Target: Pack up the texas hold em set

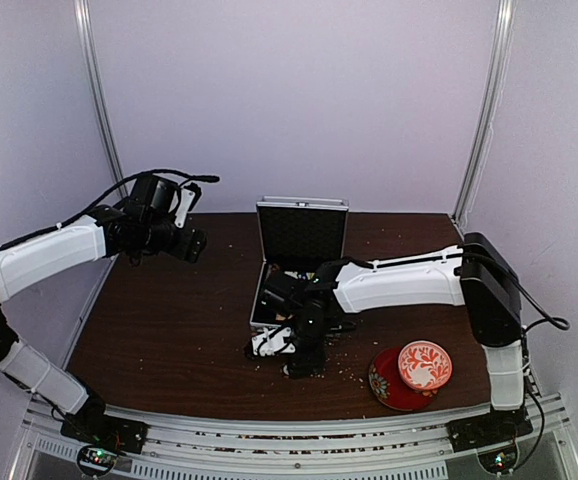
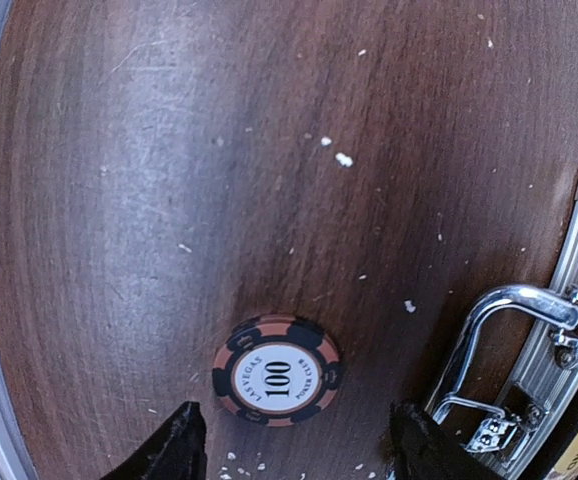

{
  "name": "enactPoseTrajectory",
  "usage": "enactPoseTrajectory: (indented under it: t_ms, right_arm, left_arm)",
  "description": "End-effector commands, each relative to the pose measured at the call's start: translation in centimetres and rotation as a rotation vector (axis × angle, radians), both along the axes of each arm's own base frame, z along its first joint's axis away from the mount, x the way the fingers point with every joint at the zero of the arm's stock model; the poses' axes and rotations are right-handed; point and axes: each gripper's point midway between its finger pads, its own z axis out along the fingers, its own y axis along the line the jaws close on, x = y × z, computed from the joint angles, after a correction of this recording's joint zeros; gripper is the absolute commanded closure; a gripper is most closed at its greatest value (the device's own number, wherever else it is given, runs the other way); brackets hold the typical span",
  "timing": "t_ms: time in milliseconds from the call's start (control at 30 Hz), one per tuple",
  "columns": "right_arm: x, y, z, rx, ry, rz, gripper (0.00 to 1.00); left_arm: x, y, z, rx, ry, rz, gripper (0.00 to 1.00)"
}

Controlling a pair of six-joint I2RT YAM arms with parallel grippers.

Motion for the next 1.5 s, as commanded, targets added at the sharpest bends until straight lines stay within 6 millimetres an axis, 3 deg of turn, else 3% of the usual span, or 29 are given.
enactPoseTrajectory:
  t_ms: [0,667,1033,1267,1467]
  right_arm:
    - [0.1,0.6,-0.3,-0.015,0.016,-0.012,0.37]
    - [-0.7,1.1,-1.9,-0.027,0.086,-0.027,0.49]
    - [-1.4,1.2,-2.3,-0.032,0.139,-0.044,0.65]
    - [-1.1,0.7,0.3,0.007,0.132,-0.082,0.7]
    - [0.6,-2.2,3.3,0.041,0.1,-0.16,0.7]
  left_arm:
    - [0.0,-0.8,1.4,-0.045,-0.045,-0.041,0.15]
    - [0.0,-0.8,0.7,-0.023,-0.032,-0.046,0.17]
    - [0.2,-0.9,0.0,-0.008,-0.018,-0.053,0.17]
    - [0.2,-0.9,-0.3,-0.001,-0.012,-0.055,0.17]
    - [0.2,-0.6,-0.3,0.012,-0.014,-0.046,0.17]
